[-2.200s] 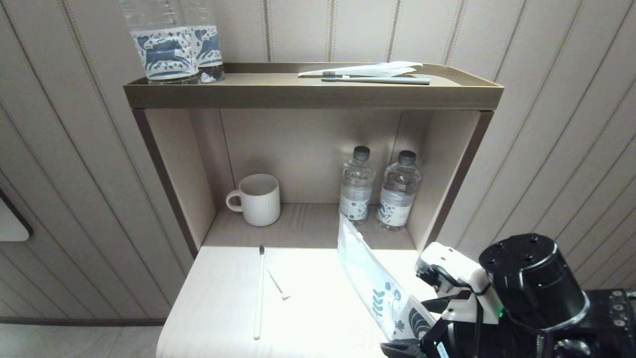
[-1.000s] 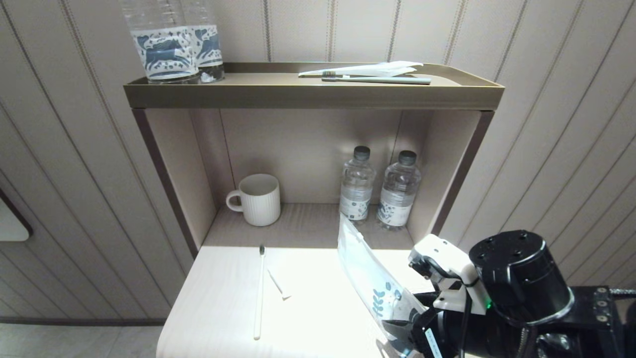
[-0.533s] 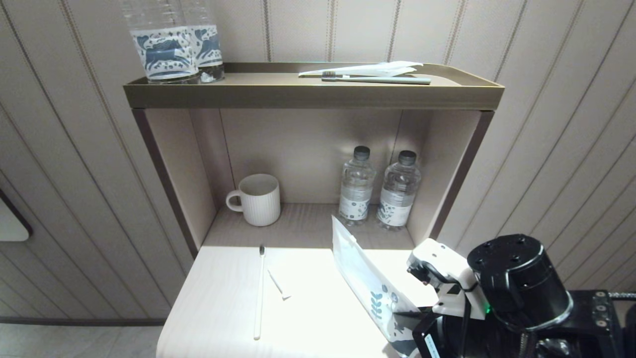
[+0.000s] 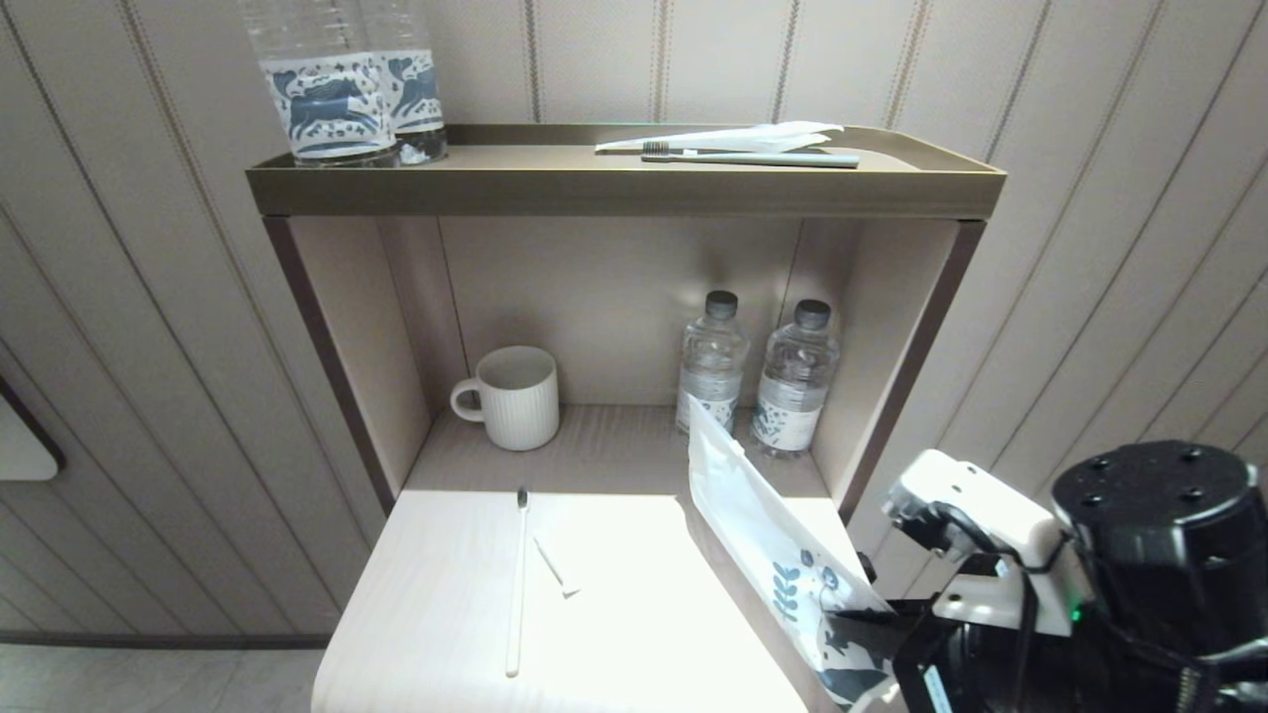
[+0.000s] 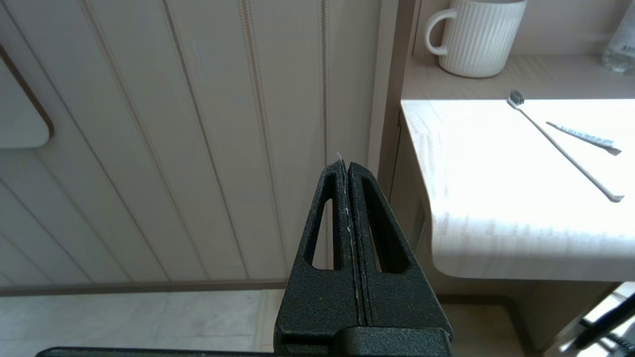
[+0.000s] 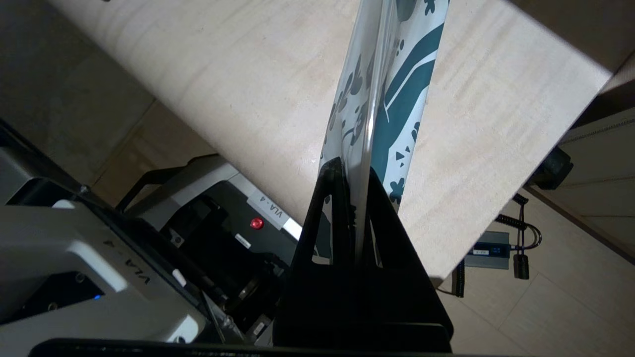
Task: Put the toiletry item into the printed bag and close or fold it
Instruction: Pick up the storage bag, then hand it to the other hand
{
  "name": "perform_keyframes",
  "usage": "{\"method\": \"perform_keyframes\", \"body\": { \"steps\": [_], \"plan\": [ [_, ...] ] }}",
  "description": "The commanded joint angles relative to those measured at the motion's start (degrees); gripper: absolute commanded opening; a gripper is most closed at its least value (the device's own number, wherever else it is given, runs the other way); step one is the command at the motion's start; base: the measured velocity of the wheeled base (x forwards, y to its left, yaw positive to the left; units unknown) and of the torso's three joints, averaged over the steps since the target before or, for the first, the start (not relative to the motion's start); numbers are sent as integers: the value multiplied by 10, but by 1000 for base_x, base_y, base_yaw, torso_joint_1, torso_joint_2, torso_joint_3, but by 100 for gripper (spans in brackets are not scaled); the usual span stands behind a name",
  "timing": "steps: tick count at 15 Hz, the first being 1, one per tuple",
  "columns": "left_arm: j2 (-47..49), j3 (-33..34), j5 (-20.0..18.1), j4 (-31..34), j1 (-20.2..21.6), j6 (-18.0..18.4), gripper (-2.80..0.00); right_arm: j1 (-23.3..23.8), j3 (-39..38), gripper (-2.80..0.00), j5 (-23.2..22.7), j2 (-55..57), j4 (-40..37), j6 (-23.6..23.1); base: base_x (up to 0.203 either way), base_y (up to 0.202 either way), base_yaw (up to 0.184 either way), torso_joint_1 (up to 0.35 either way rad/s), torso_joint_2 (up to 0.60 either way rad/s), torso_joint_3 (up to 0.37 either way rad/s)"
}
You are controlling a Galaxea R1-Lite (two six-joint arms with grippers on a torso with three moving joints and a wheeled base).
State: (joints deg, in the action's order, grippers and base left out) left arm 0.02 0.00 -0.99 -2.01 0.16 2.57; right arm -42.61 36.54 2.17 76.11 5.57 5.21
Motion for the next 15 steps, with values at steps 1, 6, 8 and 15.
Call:
{"method": "perform_keyframes", "body": {
  "steps": [1,6,8,15],
  "plan": [
    [0,-1,-1,-1,0,0,-280,-1,17,-280,-9,-71,-68,-1,0,0,0,0,0,0],
    [113,-123,-73,3,0,-26,-280,-5,127,-280,-53,-173,-321,-14,0,0,0,0,0,0],
    [192,-171,-132,0,0,-49,-280,-5,167,-280,-57,-192,-397,-15,0,0,0,0,0,0],
    [388,-311,-458,-1,0,-73,-280,-57,300,-280,-118,-178,-596,-11,0,0,0,0,0,0]
  ]
}}
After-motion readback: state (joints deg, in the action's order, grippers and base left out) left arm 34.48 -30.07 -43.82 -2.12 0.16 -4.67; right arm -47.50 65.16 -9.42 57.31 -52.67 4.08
